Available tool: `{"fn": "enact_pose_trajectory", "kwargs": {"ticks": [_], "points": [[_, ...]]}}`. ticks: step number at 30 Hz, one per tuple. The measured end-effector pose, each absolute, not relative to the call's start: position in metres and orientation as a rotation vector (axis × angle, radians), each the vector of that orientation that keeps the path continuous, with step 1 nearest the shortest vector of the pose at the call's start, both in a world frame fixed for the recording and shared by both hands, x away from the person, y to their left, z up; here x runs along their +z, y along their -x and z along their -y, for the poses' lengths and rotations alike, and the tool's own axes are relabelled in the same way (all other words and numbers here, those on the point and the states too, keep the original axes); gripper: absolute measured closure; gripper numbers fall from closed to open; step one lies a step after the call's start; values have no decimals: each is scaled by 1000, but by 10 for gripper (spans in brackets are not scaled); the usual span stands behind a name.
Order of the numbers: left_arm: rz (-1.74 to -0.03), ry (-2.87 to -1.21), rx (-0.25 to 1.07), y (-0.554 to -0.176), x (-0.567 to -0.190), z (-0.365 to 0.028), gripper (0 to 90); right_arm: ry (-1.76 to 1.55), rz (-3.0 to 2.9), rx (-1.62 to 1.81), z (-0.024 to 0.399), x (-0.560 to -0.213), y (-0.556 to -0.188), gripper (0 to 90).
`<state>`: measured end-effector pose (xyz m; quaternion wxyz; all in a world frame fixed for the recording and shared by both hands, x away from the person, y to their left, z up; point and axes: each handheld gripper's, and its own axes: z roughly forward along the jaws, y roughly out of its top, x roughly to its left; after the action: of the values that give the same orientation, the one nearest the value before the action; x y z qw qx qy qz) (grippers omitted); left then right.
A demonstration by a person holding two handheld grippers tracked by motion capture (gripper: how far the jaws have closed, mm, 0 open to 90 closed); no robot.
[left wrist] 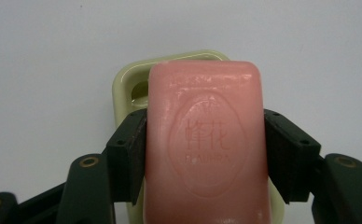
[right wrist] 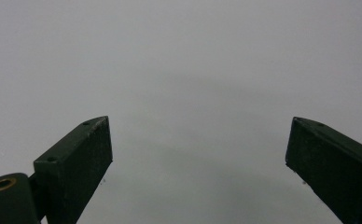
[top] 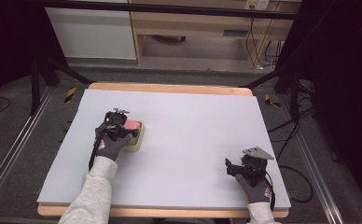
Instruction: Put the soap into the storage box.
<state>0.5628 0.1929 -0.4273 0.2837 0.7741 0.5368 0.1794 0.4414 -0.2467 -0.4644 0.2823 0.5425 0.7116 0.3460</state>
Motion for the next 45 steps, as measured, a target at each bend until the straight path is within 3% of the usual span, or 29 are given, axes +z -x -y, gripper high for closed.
{"fn": "enact_pose_trajectory", "kwargs": {"ticks": [45], "points": [[-1479, -2075, 482, -565, -446, -190, 370, -1462, -1900, 923, 247, -464, -441, 75]]}}
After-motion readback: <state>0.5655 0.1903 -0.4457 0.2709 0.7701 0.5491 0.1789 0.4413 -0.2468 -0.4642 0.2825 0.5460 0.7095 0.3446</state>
